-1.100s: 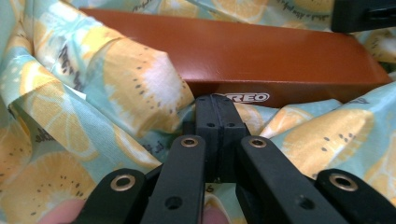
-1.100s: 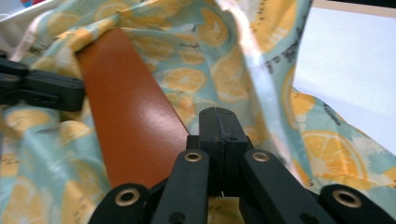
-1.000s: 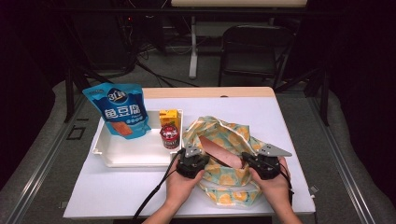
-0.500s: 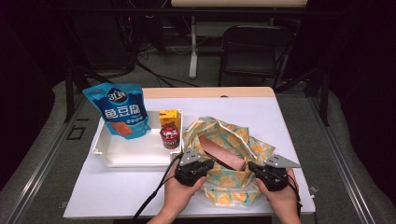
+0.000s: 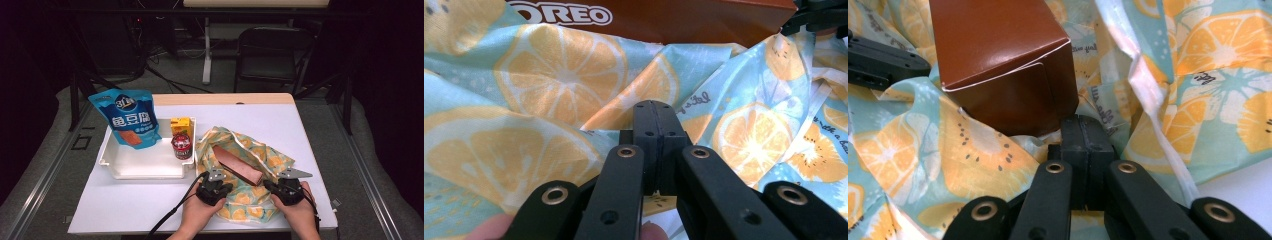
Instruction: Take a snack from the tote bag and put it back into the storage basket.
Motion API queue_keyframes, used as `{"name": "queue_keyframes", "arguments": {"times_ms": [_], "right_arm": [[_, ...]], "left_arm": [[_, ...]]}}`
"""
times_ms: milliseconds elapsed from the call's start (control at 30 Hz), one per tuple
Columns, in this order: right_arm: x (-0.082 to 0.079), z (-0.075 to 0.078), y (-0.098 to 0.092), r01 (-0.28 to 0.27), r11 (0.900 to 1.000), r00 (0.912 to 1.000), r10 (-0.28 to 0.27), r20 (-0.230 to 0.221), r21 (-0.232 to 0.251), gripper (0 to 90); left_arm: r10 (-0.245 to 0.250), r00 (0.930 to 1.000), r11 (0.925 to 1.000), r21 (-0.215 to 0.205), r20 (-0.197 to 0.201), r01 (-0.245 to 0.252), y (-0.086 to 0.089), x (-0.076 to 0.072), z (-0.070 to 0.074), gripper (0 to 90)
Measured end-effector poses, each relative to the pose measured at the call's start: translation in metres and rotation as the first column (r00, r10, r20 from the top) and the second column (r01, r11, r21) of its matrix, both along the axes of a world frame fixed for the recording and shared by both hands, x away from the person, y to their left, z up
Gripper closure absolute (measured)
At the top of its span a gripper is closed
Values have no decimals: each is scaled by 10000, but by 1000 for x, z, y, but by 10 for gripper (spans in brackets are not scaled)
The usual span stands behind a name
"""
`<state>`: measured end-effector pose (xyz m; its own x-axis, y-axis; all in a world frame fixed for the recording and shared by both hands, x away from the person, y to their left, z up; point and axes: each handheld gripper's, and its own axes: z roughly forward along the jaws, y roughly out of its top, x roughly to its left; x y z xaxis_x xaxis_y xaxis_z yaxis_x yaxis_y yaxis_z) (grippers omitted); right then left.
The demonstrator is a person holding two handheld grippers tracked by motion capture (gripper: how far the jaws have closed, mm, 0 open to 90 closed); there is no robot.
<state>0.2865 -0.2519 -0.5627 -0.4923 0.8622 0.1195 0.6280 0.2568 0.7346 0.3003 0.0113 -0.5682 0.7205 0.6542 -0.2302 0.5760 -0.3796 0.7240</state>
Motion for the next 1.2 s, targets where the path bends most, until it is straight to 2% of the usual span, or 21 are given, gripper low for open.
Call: {"name": "queue_keyframes", "arguments": {"times_ms": [33, 67, 100, 133, 200, 267, 400, 467, 533, 633, 667, 767, 833, 933, 1200], "right_arm": [[-1, 1, 0, 43, 10000, 10000, -43, 12, -5, 900], [-3, 3, -1, 117, 9999, 9997, -118, 205, 51, 900], [-6, 7, -2, 58, 9996, 9988, -70, 486, 260, 894], [-8, 12, -2, -86, 9987, 9964, 43, 851, 496, 872], [-13, 24, -3, -275, 9977, 9875, 174, 1569, 624, 823], [-16, 31, -1, -543, 9936, 9768, 322, 2119, 990, 781], [-14, 42, 9, -1312, 9843, 9595, 960, 2649, 1184, 653], [-11, 44, 16, -1482, 9825, 9528, 1113, 2826, 1128, 572], [-4, 41, 21, -1491, 9827, 9527, 1130, 2822, 1099, 470], [7, 34, 23, -1637, 9807, 9612, 1342, 2410, 1066, 358], [9, 32, 23, -1512, 9844, 9643, 1270, 2325, 895, 343], [12, 26, 20, -1684, 9818, 9656, 1464, 2148, 879, 333], [13, 23, 19, -1794, 9814, 9646, 1618, 2083, 685, 337], [14, 19, 19, -1810, 9820, 9652, 1669, 2013, 538, 371], [22, 11, 32, -2011, 9796, 9639, 1984, 1775, -27, 367]], "left_arm": [[-14, 10000, 10000, -48, -4, 14, 1, 0, 0, 900], [-37, 10000, 10000, -87, -44, 36, 1, 0, 0, 900], [36, 10000, 9999, -108, 13, -36, 1, -1, -1, 900], [-96, 9999, 9999, -143, -55, 95, 2, 0, -1, 900], [-95, 9999, 9998, -159, -82, 93, 3, 0, -1, 900], [-61, 10000, 9998, -200, -76, 60, 2, 0, -1, 900], [-119, 9999, 9998, -164, -90, 118, 2, -1, -1, 900], [-128, 9999, 9998, -151, -86, 127, 2, -1, -1, 900], [-116, 9999, 9998, -153, -69, 115, 2, -1, -1, 900], [-123, 9999, 9998, -168, -71, 122, 3, -1, -1, 900], [-117, 9999, 9998, -171, -85, 116, 3, -1, -1, 900], [-104, 9999, 9997, -218, -114, 101, 3, -1, -1, 900], [-107, 9999, 9997, -218, -117, 105, 3, -1, -1, 900], [-106, 9999, 9997, -221, -117, 104, 3, -1, -1, 900], [-147, 9998, 9997, -191, -102, 146, 3, -1, -1, 900]]}}
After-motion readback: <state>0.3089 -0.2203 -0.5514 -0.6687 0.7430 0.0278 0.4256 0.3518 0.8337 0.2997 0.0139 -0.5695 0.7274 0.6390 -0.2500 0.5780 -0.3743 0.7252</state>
